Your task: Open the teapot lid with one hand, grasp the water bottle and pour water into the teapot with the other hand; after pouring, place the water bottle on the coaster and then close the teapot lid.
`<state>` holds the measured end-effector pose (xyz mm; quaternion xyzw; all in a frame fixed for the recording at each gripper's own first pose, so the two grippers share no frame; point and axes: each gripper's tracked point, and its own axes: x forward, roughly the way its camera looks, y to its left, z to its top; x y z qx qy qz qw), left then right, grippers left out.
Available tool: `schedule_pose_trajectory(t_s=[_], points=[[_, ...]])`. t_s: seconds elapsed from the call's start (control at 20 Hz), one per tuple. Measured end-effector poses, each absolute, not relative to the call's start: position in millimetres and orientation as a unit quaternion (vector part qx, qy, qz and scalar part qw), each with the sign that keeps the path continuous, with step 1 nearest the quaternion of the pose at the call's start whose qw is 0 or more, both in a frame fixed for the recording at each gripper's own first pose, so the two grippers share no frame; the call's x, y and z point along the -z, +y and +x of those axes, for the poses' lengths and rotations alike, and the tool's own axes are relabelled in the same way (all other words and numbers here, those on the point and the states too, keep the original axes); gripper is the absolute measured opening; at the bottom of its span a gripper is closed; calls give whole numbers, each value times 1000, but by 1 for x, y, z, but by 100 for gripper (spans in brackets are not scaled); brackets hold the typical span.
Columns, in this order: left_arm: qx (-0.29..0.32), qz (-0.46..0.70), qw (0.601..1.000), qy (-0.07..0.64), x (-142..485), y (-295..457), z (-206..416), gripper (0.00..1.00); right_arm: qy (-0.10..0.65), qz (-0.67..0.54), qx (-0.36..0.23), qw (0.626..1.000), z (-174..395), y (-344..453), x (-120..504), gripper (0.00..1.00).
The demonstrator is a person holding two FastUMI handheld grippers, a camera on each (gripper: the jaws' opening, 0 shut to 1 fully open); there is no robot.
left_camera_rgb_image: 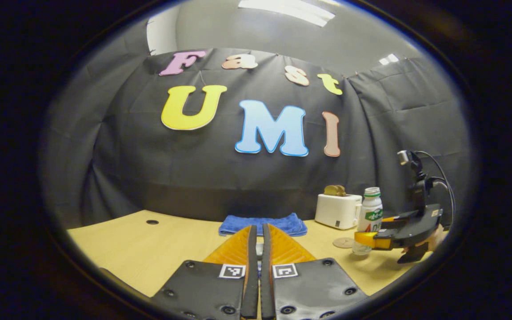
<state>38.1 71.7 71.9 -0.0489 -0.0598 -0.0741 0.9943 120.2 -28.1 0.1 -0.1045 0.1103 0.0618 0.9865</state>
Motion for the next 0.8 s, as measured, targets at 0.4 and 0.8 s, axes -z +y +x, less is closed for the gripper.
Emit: schedule_pose_trajectory(t_s=[0.4,0.8], points=[[124,-69,990,-7,-28,50,-33,13,92,-264,-83,957,105,26,-6,75],[135,-71,988,4,-12,52,-91,12,78,-357,-111,924,116,88,0,75]])
